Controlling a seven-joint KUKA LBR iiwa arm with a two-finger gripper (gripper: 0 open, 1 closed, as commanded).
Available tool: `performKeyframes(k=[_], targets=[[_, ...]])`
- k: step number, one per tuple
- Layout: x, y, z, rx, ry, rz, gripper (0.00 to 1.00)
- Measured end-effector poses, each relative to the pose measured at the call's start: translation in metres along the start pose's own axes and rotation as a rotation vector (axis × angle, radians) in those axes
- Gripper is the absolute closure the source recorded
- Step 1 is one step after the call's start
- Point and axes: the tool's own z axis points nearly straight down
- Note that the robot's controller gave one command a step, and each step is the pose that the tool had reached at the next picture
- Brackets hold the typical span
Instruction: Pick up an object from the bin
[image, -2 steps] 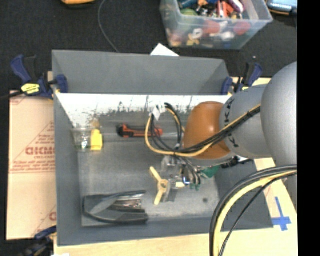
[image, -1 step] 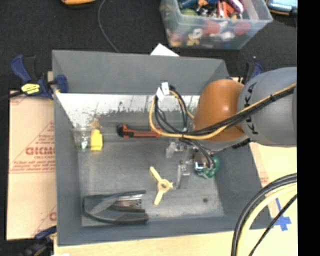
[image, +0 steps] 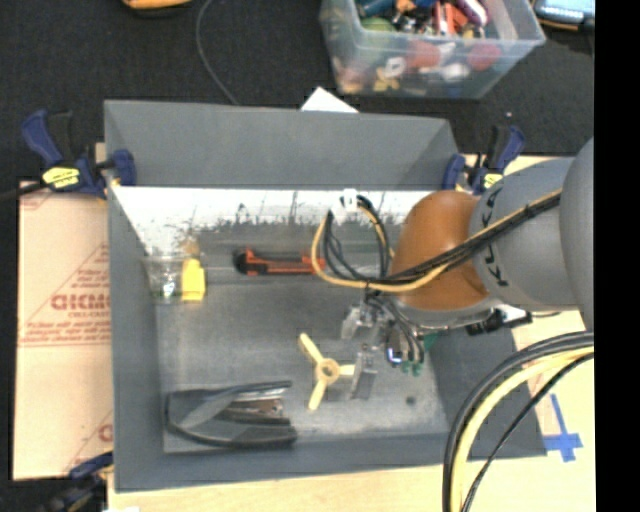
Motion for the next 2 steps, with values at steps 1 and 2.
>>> performKeyframes(k=[1, 2], targets=[[0.0160, 0.0281, 0.0284, -0.001, -0.027, -0.115, 0.00], [0.0104, 0.0316, 0.0271, 0.000, -0.019, -0.061, 1.00]])
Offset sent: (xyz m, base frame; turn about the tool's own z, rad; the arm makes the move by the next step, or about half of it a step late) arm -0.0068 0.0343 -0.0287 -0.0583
